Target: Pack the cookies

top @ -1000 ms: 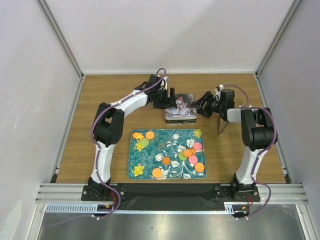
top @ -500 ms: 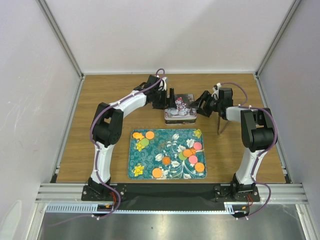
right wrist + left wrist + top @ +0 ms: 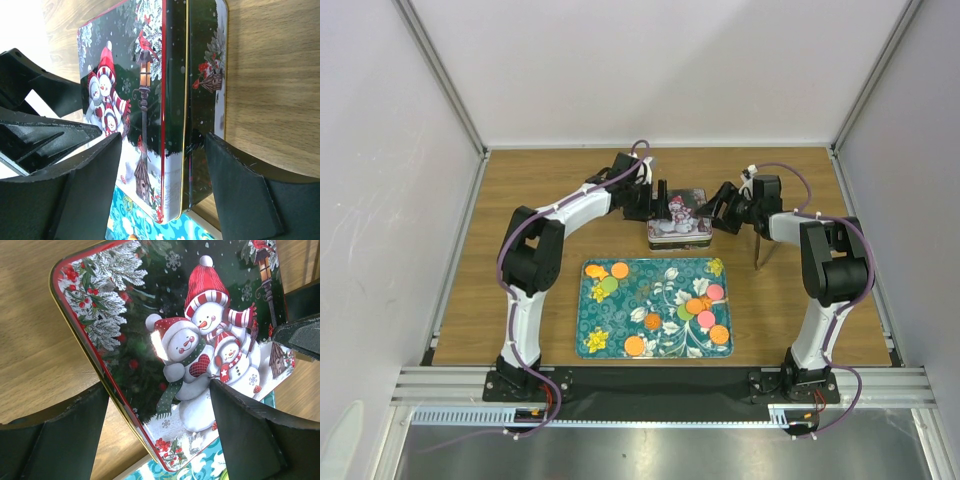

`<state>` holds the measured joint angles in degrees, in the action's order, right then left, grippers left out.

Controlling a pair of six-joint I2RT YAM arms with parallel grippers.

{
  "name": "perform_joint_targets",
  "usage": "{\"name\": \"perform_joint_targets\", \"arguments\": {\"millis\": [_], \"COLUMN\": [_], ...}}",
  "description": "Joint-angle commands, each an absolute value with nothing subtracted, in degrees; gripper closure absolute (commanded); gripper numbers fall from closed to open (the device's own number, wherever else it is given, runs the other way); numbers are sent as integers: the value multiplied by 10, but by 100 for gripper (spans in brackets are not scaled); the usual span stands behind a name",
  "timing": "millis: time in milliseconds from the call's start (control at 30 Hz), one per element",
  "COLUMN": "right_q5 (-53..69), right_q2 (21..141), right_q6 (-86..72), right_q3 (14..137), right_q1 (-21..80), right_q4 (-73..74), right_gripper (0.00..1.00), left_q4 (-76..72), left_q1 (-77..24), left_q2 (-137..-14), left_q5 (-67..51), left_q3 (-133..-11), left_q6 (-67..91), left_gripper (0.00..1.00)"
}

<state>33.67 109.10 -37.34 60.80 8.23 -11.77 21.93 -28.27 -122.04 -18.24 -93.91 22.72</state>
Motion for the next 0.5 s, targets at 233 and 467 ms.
{"name": "perform_joint_targets", "arguments": {"millis": [233,467], "right_q5": [322,342], "right_q2": [1060,1070], "right_q6": [-338,-370], "right_q3": [628,626], "right_q1": [109,114], "right_q4": [-99,-132], "right_gripper": [27,27], "left_q4": [235,247], "left_q1": [-304,-303], "left_q2": [-1194,-1222], "left_q5": [-160,-160], "left_q3": [-924,-957], "left_q6": [204,212], "left_gripper": [14,15]}}
